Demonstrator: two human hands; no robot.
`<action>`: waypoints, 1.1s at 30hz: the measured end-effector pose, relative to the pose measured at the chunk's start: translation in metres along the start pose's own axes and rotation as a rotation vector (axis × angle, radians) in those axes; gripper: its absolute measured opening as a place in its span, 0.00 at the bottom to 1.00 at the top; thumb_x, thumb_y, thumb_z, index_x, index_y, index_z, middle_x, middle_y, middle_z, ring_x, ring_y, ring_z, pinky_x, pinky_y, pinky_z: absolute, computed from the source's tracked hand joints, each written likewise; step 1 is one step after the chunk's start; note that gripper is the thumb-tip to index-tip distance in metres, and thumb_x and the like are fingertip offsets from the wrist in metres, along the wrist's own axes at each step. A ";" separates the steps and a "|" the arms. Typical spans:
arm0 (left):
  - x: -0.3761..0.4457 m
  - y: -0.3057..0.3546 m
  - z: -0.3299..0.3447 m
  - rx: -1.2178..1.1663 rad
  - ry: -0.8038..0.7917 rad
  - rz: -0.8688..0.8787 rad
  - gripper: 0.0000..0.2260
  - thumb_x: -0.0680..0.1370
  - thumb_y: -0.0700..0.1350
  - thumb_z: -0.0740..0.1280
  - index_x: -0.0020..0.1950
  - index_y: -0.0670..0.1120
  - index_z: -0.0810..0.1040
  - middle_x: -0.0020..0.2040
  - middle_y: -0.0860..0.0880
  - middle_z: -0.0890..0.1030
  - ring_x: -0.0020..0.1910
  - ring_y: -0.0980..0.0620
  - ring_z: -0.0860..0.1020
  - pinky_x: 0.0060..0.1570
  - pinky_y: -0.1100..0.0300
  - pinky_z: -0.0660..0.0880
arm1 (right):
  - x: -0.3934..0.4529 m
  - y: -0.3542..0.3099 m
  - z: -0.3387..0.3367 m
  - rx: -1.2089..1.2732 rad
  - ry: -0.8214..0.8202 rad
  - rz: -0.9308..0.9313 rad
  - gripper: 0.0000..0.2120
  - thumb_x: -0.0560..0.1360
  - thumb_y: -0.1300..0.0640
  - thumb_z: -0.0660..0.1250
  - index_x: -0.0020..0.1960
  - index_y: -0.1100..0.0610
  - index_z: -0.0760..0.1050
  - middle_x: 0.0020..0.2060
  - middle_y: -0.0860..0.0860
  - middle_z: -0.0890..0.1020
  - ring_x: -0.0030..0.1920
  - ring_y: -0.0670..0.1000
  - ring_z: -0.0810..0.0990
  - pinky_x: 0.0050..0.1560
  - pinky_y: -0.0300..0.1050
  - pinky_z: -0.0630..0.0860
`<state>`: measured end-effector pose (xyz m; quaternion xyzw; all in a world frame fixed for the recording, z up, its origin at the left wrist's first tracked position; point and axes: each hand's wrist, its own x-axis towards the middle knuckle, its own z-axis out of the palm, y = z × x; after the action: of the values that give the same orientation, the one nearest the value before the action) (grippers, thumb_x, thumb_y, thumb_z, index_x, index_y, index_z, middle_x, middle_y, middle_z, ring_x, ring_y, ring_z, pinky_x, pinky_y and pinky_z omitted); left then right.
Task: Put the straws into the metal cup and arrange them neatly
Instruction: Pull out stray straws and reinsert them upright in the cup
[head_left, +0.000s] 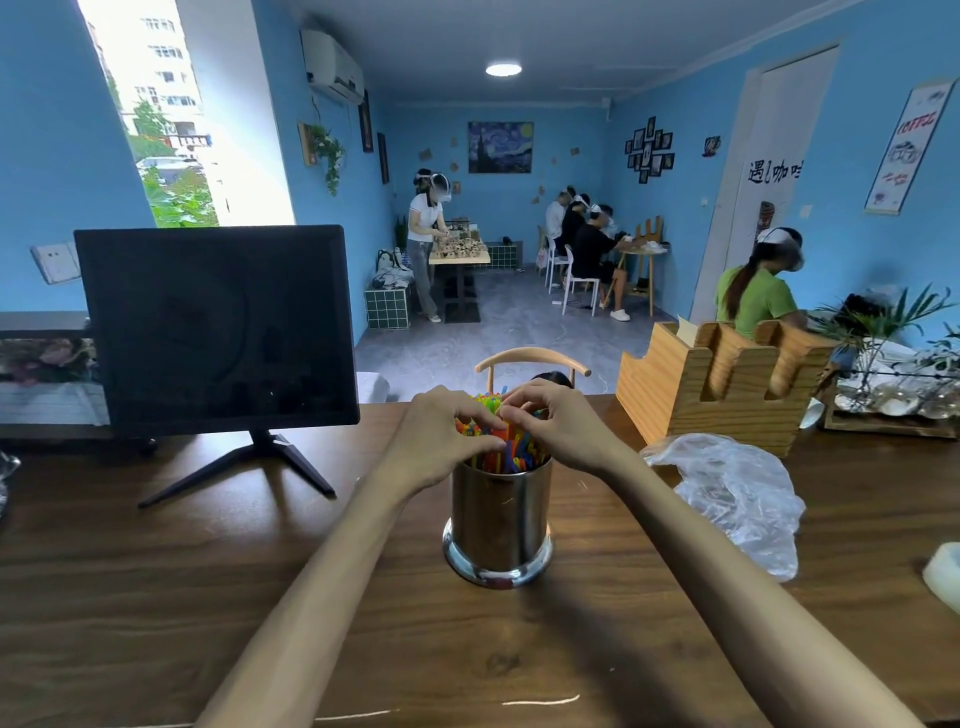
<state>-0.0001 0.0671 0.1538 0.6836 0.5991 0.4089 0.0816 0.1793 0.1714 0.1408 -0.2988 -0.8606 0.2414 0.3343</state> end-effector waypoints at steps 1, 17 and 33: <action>0.000 0.000 0.000 0.018 0.006 0.006 0.09 0.70 0.51 0.80 0.48 0.60 0.87 0.45 0.57 0.82 0.51 0.53 0.76 0.53 0.51 0.76 | 0.000 -0.001 -0.001 0.003 -0.002 -0.002 0.09 0.80 0.51 0.69 0.54 0.55 0.83 0.54 0.47 0.81 0.53 0.45 0.80 0.54 0.43 0.79; 0.007 0.009 -0.007 -0.151 0.133 -0.015 0.07 0.70 0.46 0.80 0.46 0.55 0.87 0.42 0.58 0.86 0.47 0.61 0.82 0.48 0.68 0.76 | -0.008 -0.008 -0.005 0.130 -0.057 0.017 0.18 0.83 0.41 0.58 0.51 0.52 0.80 0.47 0.46 0.79 0.52 0.46 0.78 0.53 0.45 0.74; 0.025 0.028 -0.035 -0.754 0.682 -0.023 0.07 0.76 0.37 0.75 0.49 0.46 0.81 0.43 0.47 0.84 0.42 0.54 0.82 0.44 0.63 0.78 | -0.003 -0.016 -0.015 0.280 0.059 0.085 0.13 0.85 0.52 0.58 0.50 0.57 0.76 0.45 0.54 0.82 0.48 0.50 0.82 0.55 0.45 0.78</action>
<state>-0.0028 0.0683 0.2049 0.4276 0.4096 0.7958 0.1269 0.1864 0.1614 0.1594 -0.2925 -0.7949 0.3641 0.3873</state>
